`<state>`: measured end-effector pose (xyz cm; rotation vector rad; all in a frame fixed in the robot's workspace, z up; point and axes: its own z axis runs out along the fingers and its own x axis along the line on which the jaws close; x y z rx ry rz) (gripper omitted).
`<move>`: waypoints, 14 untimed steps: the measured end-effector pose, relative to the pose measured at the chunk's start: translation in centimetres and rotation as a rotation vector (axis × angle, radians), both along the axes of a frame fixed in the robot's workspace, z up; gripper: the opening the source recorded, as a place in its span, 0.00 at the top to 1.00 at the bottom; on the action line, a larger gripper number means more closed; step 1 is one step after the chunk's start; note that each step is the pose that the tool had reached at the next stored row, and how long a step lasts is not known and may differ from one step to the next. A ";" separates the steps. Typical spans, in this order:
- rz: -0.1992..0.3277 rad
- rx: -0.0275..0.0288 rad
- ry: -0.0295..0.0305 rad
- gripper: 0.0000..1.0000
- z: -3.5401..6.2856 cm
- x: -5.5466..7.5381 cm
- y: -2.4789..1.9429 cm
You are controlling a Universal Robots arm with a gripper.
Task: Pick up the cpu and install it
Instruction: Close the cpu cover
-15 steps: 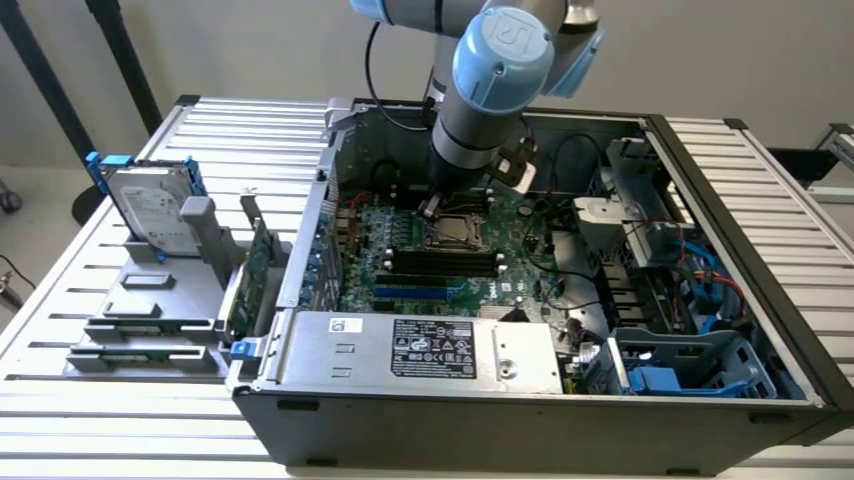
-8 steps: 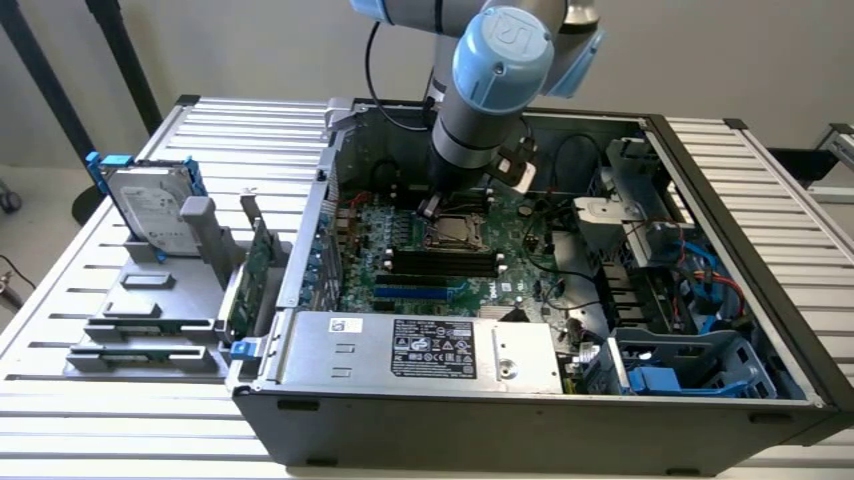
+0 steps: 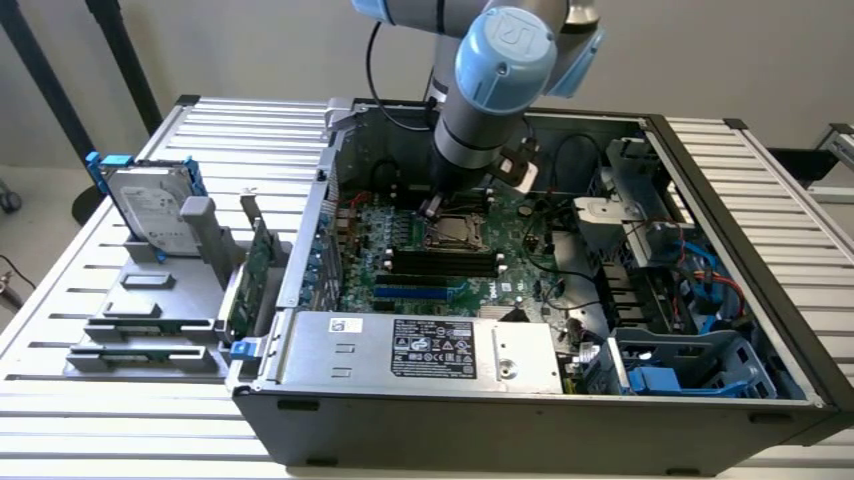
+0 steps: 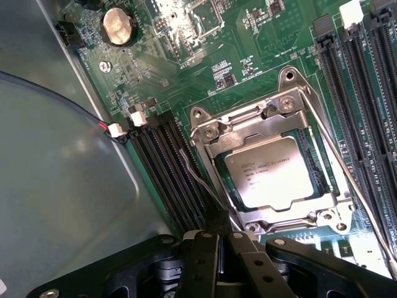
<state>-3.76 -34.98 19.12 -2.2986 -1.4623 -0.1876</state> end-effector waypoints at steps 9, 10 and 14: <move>0.000 0.0001 -0.0001 0.89 -0.01 0.0 0.14; 0.000 0.0000 -0.0001 0.89 -0.01 0.0 0.16; 0.000 0.0000 0.0001 0.89 -0.01 0.0 0.16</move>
